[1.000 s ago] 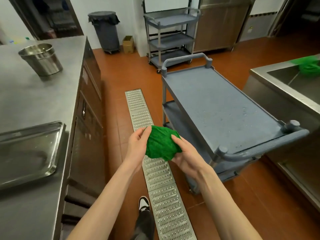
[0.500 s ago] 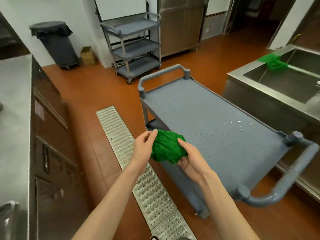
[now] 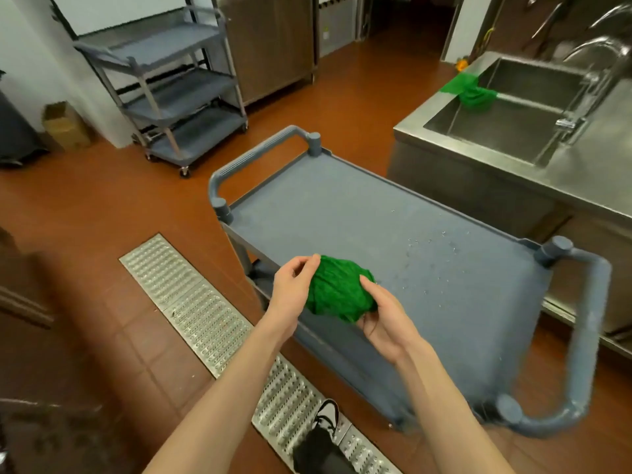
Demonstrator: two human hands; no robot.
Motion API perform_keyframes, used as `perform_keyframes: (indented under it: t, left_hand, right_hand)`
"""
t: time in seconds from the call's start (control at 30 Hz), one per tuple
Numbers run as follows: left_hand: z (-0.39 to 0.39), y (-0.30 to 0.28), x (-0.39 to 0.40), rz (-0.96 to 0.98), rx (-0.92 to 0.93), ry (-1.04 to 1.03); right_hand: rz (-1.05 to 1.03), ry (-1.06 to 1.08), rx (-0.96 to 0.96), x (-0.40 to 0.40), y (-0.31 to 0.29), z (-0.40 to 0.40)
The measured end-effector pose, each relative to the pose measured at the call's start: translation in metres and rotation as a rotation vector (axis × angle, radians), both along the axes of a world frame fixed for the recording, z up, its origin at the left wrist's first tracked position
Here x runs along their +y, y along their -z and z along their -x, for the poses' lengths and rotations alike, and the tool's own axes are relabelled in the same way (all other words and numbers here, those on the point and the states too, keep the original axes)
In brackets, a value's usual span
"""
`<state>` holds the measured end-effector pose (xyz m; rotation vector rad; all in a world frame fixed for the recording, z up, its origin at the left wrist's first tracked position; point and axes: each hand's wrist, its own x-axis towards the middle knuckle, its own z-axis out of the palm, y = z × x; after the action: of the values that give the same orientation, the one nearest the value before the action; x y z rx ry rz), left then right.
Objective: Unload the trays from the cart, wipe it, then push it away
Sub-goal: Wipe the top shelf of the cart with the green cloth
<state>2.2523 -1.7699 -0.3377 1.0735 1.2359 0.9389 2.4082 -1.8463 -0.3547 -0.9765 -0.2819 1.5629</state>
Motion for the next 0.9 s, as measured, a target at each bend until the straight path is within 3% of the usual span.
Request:
perform_keyframes:
  t: [0.3,0.5,0.53,0.6,0.7,0.8,0.9]
  left_hand:
    - [-0.046,0.026,0.083,0.089,0.039,0.193]
    - [-0.065,0.061,0.106,0.068,0.16,0.326]
    - [-0.067,0.07,0.108,0.033,0.209,0.349]
    - [-0.068,0.086,0.112,-0.063,0.35,0.404]
    - [-0.067,0.109,0.116,-0.305,0.662,0.511]
    - [-0.058,0.132,0.117,-0.587,0.841,0.62]
    - [-0.047,0.146,0.128,-0.792,0.92,0.747]
  right_hand:
    - [0.129,0.235,0.01,0.047,0.027,-0.035]
    - [0.303,0.647,0.005,0.046,0.057,-0.055]
    - [0.347,0.733,-0.093,0.041,0.062,-0.058]
    - [0.443,0.819,-0.487,0.026,0.07,-0.06]
    - [0.442,0.727,-1.036,0.004,0.077,-0.046]
    - [0.409,0.52,-1.348,-0.002,0.091,-0.027]
    - [0.392,0.447,-1.608,0.008,0.105,-0.019]
